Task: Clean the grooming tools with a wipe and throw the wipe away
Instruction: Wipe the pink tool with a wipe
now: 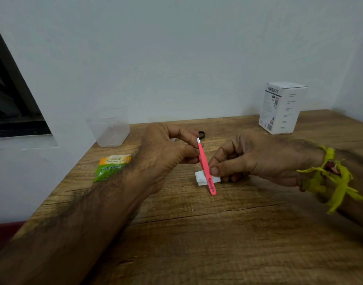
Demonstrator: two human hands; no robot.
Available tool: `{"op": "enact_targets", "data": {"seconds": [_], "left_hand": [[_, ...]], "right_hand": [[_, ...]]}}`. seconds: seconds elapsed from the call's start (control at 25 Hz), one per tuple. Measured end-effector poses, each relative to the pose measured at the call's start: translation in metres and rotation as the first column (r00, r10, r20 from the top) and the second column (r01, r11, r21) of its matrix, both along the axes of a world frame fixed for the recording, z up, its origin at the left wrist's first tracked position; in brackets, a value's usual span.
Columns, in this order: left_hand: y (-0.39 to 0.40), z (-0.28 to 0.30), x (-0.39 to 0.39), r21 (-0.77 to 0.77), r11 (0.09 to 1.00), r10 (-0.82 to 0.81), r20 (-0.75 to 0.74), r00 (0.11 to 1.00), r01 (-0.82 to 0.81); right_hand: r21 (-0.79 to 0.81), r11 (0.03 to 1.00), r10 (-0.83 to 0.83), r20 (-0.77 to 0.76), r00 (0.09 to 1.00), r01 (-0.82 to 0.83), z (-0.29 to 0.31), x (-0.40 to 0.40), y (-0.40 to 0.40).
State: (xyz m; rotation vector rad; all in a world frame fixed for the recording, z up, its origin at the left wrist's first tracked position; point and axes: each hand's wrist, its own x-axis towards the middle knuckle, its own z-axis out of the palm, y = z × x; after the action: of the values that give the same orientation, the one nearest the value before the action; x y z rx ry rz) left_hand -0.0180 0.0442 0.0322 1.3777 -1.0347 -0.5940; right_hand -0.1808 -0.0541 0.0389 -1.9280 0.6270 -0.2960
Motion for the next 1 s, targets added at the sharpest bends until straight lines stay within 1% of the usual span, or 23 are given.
{"op": "enact_targets", "data": {"seconds": [0.12,0.24,0.4,0.48,0.52,0.56,0.64,0.72,0.8,0.84,0.92,1.0], "left_hand": [[-0.001,-0.002,0.001,0.016,1.0,0.01,0.004,1.0,-0.01],[-0.002,-0.005,0.002,0.041,0.999,0.0,-0.017,1.0,0.0],[-0.004,-0.006,0.003,0.049,0.999,-0.01,-0.063,0.998,0.013],[-0.005,-0.008,0.004,0.046,0.999,-0.003,-0.106,0.994,0.008],[-0.005,-0.009,0.005,0.046,0.999,0.008,-0.144,0.99,-0.001],[-0.004,-0.01,0.005,0.049,0.999,0.022,-0.191,0.981,-0.012],[-0.004,-0.013,0.005,0.06,0.998,0.046,-0.263,0.964,-0.031],[-0.005,-0.015,0.004,0.069,0.997,0.053,-0.279,0.959,-0.035],[-0.005,-0.017,0.003,0.074,0.997,0.049,-0.284,0.958,-0.029],[-0.005,-0.017,0.003,0.073,0.997,0.045,-0.291,0.956,-0.025],[-0.006,-0.018,0.003,0.073,0.997,0.038,-0.316,0.948,-0.016],[-0.008,-0.019,0.004,0.079,0.997,0.035,-0.351,0.936,-0.008]], "right_hand": [[0.029,1.0,-0.006,-0.024,1.0,0.007,0.0,-0.001,-0.002],[0.063,0.994,-0.089,0.011,0.996,0.089,-0.002,0.0,-0.005],[0.229,0.942,-0.284,0.163,0.945,0.244,-0.004,0.002,-0.014],[0.254,0.919,-0.363,0.249,0.898,0.301,-0.008,0.004,-0.016],[0.238,0.916,-0.386,0.299,0.873,0.324,-0.01,0.005,-0.016],[0.193,0.92,-0.389,0.355,0.85,0.34,-0.012,0.005,-0.015],[0.059,0.935,-0.337,0.459,0.822,0.35,-0.016,0.006,-0.012],[-0.065,0.932,-0.275,0.517,0.81,0.358,-0.02,0.006,-0.009],[-0.216,0.894,-0.226,0.537,0.813,0.392,-0.024,0.006,-0.005],[-0.312,0.856,-0.196,0.542,0.817,0.413,-0.025,0.006,-0.003],[-0.534,0.732,-0.091,0.538,0.838,0.423,-0.025,0.006,0.0],[-0.715,0.599,0.031,0.47,0.882,0.36,-0.025,0.006,0.001]]}}
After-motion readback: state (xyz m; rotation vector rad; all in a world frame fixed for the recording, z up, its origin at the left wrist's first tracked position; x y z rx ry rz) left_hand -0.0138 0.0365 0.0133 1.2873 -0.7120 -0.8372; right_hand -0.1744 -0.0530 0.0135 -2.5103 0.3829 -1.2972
